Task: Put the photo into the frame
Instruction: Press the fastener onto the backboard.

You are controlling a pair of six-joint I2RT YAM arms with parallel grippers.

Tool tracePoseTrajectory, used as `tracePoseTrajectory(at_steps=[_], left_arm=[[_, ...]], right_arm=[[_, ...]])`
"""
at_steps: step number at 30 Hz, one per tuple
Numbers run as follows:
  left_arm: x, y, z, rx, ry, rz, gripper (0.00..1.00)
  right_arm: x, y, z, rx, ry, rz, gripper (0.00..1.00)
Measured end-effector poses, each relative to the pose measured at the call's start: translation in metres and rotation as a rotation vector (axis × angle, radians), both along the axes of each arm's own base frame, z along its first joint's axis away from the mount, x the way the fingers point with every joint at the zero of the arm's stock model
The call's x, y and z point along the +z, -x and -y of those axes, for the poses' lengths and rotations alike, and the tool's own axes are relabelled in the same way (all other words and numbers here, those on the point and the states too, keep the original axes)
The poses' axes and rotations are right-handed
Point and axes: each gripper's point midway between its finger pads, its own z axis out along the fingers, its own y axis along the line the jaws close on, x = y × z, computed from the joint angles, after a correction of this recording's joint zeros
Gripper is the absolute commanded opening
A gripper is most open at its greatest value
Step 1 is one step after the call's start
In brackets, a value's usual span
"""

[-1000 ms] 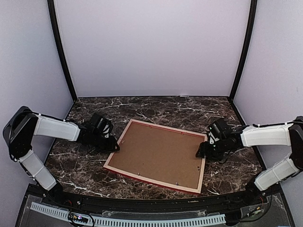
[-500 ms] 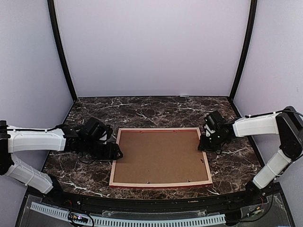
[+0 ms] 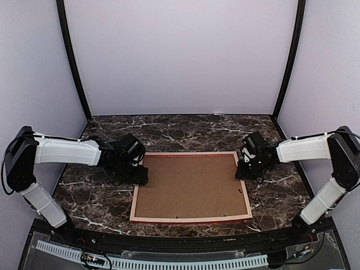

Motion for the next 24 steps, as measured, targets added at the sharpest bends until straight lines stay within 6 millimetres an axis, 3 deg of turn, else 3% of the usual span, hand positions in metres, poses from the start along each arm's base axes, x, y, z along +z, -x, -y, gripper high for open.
tracePoseTrajectory(at_steps=[5,24], left_arm=[[-0.010,-0.003,-0.003,-0.013,-0.032,-0.018,0.59],[-0.026,-0.004,-0.002,-0.004,-0.012,-0.046,0.38]], right_arm=[[0.000,0.000,0.000,0.000,-0.001,0.000,0.30],[0.000,-0.001,-0.003,0.005,-0.020,0.005,0.29]])
